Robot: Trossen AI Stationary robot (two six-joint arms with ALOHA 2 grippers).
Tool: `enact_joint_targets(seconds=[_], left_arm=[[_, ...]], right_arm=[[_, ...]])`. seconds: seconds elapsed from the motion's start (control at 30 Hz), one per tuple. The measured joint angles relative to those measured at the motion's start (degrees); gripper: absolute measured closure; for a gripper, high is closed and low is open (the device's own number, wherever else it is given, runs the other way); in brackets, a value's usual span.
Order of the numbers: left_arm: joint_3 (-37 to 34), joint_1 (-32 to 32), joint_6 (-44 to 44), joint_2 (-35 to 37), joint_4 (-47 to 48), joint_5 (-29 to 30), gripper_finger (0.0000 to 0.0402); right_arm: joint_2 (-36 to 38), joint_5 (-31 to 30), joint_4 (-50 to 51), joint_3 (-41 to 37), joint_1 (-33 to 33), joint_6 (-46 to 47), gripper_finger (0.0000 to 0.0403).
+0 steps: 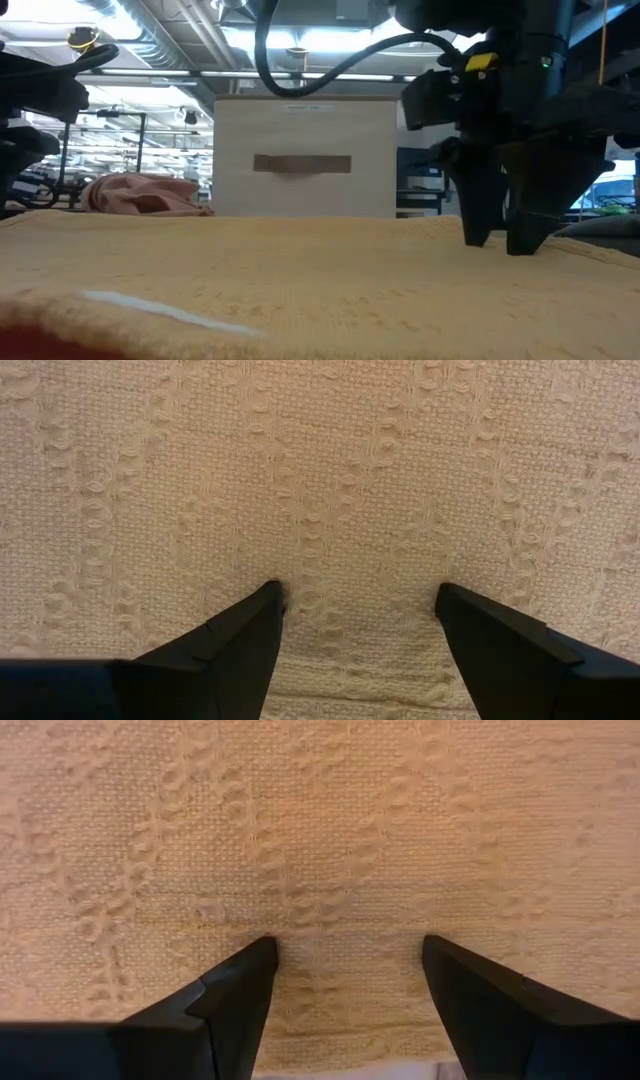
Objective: Fold towel
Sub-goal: Fold the yellow towel
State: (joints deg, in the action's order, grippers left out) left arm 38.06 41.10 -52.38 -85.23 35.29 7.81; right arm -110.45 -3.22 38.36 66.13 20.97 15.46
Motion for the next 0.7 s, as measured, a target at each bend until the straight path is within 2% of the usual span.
enact_joint_targets(seconds=[0.17,0.27,0.63,0.7], left_arm=[[-0.02,0.0,0.0,0.0,-0.02,-0.15,0.0146],[-0.02,0.07,0.02,0.0,-0.24,-0.39,0.0172],[-0.04,1.16,-0.35,-0.09,-0.38,-1.2,0.0338],[-0.04,1.2,-0.75,-0.09,0.1,-0.97,0.037]], right_arm=[[0.04,-0.04,-0.67,-1.24,0.0,1.98,0.0146],[0.04,-0.04,-0.6,-1.31,0.01,2.88,0.0169],[0.04,-2.0,0.42,-1.42,0.06,4.04,0.0369],[0.04,-3.07,0.47,-1.42,0.11,4.05,0.039]])
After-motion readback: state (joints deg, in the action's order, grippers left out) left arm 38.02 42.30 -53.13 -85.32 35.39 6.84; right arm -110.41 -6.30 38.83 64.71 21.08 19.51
